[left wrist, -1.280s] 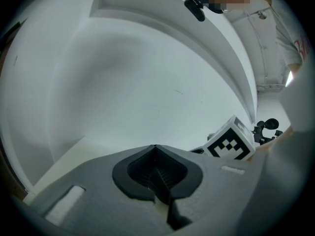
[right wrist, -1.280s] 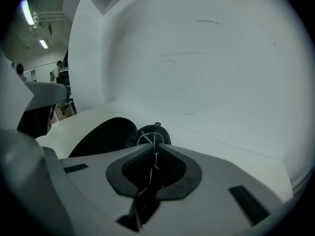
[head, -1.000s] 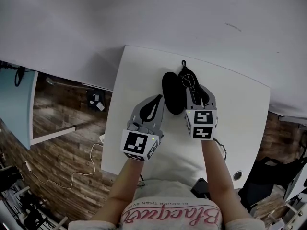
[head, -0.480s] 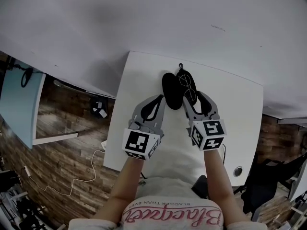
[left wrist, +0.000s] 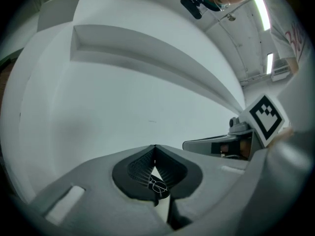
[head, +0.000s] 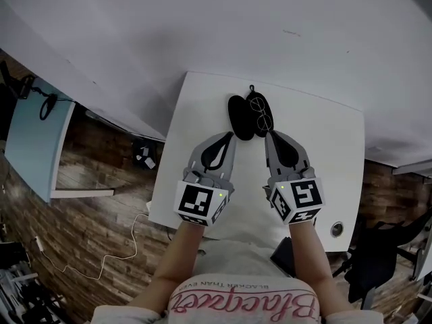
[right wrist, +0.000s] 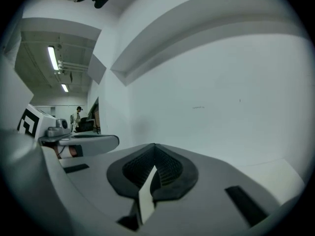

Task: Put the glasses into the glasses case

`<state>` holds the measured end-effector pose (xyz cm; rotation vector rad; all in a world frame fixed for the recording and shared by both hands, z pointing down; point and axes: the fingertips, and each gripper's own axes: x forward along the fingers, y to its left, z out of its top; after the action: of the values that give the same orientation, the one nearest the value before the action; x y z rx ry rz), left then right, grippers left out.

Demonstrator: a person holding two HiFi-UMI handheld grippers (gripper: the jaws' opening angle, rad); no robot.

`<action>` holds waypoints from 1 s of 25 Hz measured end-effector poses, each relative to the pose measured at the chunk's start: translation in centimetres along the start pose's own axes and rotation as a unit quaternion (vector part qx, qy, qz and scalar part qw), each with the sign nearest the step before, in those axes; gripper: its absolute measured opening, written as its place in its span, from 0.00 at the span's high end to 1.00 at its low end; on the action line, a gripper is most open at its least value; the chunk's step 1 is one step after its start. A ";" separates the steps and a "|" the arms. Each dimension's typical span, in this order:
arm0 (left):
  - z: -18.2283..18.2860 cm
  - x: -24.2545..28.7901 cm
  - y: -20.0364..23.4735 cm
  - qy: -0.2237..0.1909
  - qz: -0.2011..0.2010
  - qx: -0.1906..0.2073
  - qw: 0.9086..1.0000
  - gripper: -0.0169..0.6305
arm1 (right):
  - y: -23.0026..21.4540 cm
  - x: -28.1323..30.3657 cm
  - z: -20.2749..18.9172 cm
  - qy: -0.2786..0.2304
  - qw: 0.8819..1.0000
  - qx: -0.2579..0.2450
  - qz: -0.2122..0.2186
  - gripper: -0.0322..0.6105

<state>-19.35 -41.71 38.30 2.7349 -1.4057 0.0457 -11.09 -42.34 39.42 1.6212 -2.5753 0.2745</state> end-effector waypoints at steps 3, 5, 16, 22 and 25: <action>1.4 -1.2 -1.4 -0.014 -0.005 0.010 1.000 0.97 | 2.1 -2.1 1.5 -0.019 0.999 -0.016 0.026 0.93; 2.3 -2.1 -2.4 -0.023 -0.009 0.017 1.000 0.97 | 3.4 -3.4 2.4 -0.030 0.999 -0.024 0.037 0.94; 6.2 -6.7 -8.0 -0.062 -0.025 0.039 0.997 0.97 | 7.2 -10.6 5.6 -0.079 0.993 -0.050 0.073 0.94; 7.9 -9.2 -11.7 -0.086 -0.031 0.046 0.995 0.97 | 7.7 -14.5 6.3 -0.095 0.991 -0.053 0.081 0.94; 8.4 -10.2 -13.1 -0.090 -0.027 0.048 0.994 0.97 | 8.0 -16.4 6.6 -0.099 0.989 -0.060 0.089 0.94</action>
<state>-14.66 -26.39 28.76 2.9187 -1.4042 -0.1447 -11.02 -25.70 29.34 1.4490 -2.8257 -0.0320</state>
